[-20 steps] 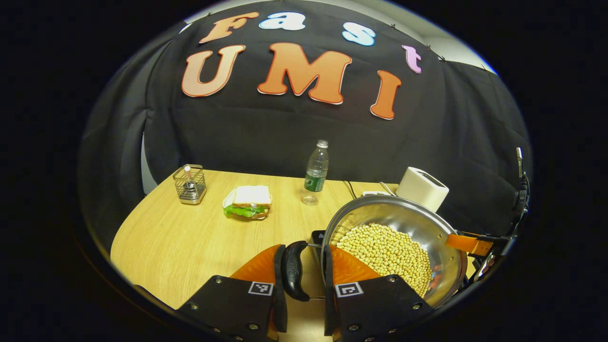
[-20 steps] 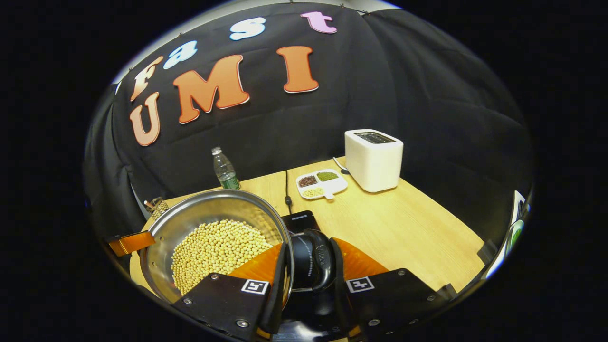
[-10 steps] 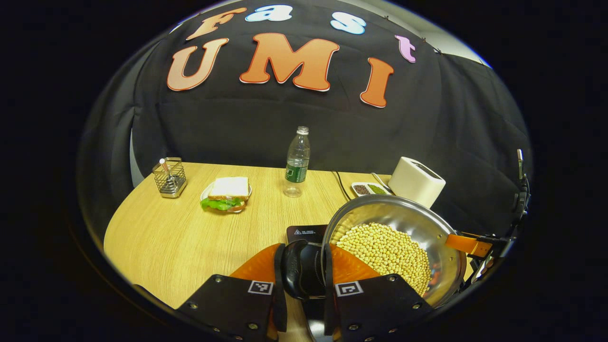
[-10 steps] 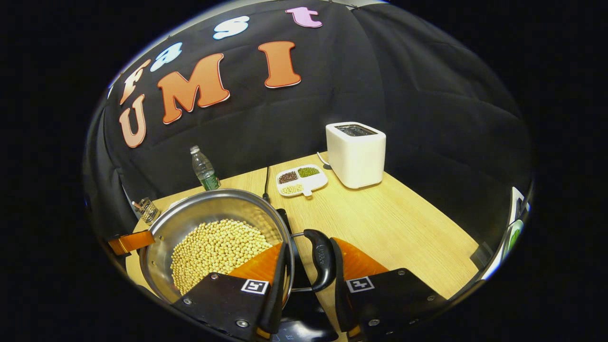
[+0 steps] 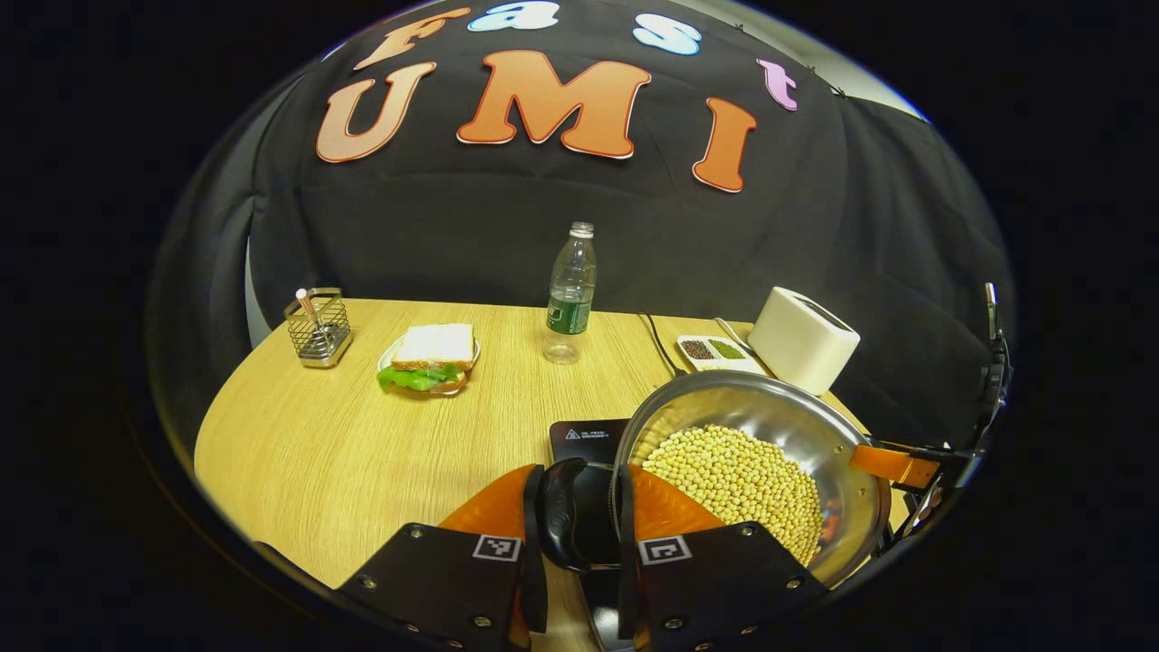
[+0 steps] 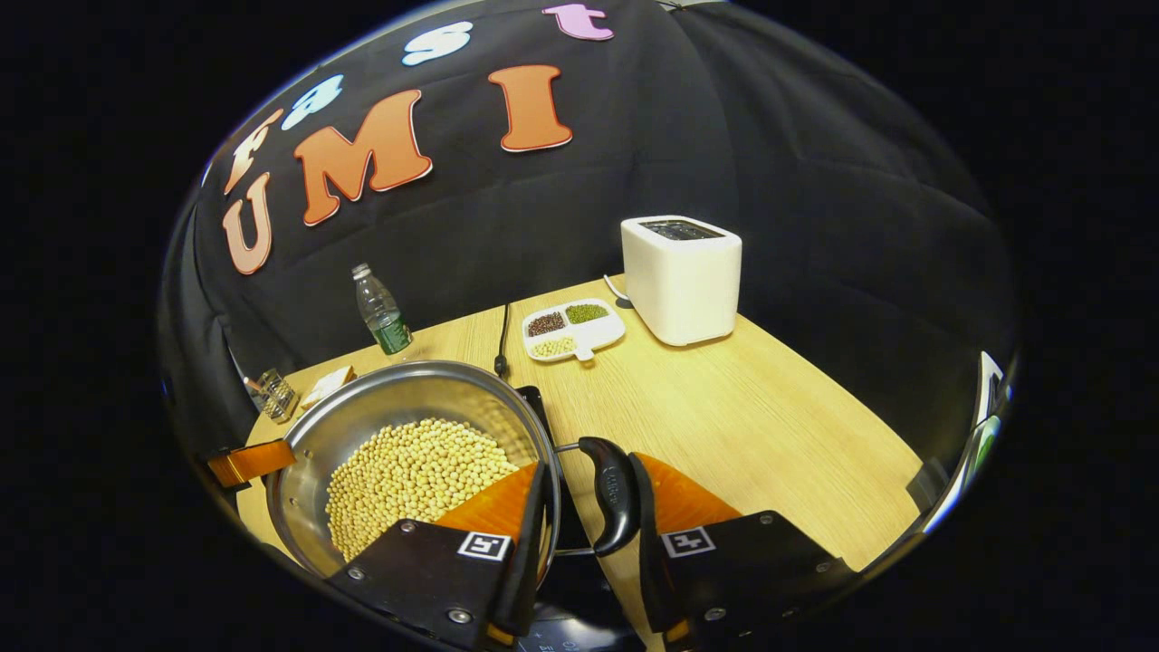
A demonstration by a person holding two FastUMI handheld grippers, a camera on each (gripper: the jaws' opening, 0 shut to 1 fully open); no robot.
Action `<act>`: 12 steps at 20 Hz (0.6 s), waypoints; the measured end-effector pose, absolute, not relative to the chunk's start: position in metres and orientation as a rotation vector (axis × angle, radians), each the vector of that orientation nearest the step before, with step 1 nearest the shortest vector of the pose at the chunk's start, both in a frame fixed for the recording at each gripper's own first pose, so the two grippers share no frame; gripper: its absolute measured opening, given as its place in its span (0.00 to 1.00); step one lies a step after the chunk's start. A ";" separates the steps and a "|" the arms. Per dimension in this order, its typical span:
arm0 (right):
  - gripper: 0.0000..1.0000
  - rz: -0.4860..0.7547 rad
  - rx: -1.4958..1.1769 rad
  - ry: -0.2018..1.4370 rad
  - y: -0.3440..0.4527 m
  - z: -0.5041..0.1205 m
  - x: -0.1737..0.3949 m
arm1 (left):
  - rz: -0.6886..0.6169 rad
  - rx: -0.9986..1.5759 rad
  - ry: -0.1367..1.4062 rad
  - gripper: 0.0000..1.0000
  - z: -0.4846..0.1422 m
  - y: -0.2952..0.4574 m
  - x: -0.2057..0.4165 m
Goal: First push the handle of the pot to place it horizontally, then grasp the pot with both hands and set it on the induction cooktop.
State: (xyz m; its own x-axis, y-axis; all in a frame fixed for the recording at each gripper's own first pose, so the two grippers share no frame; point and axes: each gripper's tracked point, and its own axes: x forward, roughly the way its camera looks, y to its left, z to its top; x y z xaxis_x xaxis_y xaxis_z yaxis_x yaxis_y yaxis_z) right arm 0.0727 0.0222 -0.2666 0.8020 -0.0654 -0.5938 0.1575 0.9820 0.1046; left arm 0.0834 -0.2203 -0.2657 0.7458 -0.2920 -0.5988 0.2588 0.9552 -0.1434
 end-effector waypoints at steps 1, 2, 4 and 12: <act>0.48 -0.117 0.142 0.627 0.022 -0.264 0.073 | -0.305 -0.062 0.672 0.32 -0.268 -0.221 0.083; 0.50 -0.111 0.125 0.622 0.023 -0.263 0.074 | -0.304 -0.075 0.679 0.32 -0.269 -0.219 0.082; 0.51 -0.109 0.111 0.625 0.020 -0.261 0.072 | -0.314 -0.076 0.681 0.39 -0.269 -0.218 0.082; 0.95 -0.106 0.144 0.515 0.002 -0.207 0.071 | -0.225 -0.041 0.419 0.58 -0.165 -0.183 0.086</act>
State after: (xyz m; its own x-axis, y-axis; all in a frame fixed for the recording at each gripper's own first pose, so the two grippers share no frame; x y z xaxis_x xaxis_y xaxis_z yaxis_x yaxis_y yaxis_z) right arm 0.0711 0.0019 -0.2070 0.8650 -0.0644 -0.4976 0.1367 0.9845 0.1101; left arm 0.0856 -0.1827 -0.1647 0.8889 -0.2253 -0.3988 0.2086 0.9743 -0.0854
